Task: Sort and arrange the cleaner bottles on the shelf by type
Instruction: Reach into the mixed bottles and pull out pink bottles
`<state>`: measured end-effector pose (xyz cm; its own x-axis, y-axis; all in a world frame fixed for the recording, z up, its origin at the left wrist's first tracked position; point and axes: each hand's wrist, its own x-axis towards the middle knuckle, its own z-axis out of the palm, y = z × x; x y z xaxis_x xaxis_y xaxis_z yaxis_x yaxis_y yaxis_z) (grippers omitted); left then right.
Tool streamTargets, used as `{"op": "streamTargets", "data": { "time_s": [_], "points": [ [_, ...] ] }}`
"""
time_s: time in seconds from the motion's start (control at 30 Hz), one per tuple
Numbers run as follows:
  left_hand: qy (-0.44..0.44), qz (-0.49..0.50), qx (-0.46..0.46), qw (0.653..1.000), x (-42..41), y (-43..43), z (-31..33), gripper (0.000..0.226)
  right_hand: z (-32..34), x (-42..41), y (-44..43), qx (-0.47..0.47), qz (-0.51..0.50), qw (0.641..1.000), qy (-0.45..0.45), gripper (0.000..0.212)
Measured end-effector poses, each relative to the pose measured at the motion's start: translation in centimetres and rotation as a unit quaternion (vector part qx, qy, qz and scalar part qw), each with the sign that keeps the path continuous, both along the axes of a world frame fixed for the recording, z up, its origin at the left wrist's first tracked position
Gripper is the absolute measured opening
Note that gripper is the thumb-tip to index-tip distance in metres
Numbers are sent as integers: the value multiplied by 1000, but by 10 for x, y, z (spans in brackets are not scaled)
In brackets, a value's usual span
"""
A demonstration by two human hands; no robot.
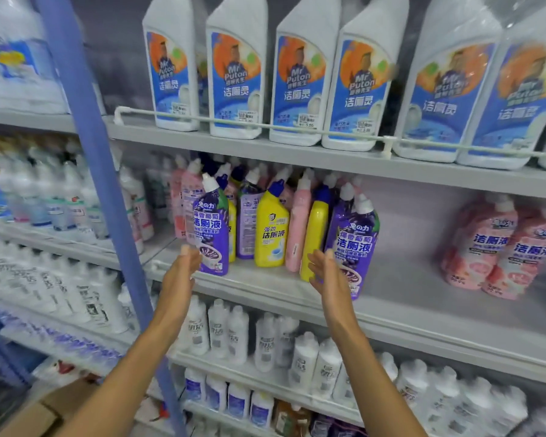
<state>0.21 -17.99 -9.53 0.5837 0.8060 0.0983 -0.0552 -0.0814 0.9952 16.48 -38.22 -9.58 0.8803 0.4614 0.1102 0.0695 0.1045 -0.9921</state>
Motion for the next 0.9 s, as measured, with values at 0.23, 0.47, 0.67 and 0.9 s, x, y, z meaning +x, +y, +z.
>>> {"op": "streamTargets", "data": {
  "time_s": [0.23,0.47,0.67,0.9],
  "points": [
    [-17,11,47,999,33,77,38,54,26,25,57,24,-41,998,-41,32],
    [2,14,68,998,91,173,65,71,31,56,94,33,-145,986,-73,56],
    [-14,38,125,991,124,205,68,40,44,46,110,-17,-224,968,-113,52],
    [1,38,205,978,138,233,47,33,46,52,145,-2,-297,947,-123,29]
  ]
}}
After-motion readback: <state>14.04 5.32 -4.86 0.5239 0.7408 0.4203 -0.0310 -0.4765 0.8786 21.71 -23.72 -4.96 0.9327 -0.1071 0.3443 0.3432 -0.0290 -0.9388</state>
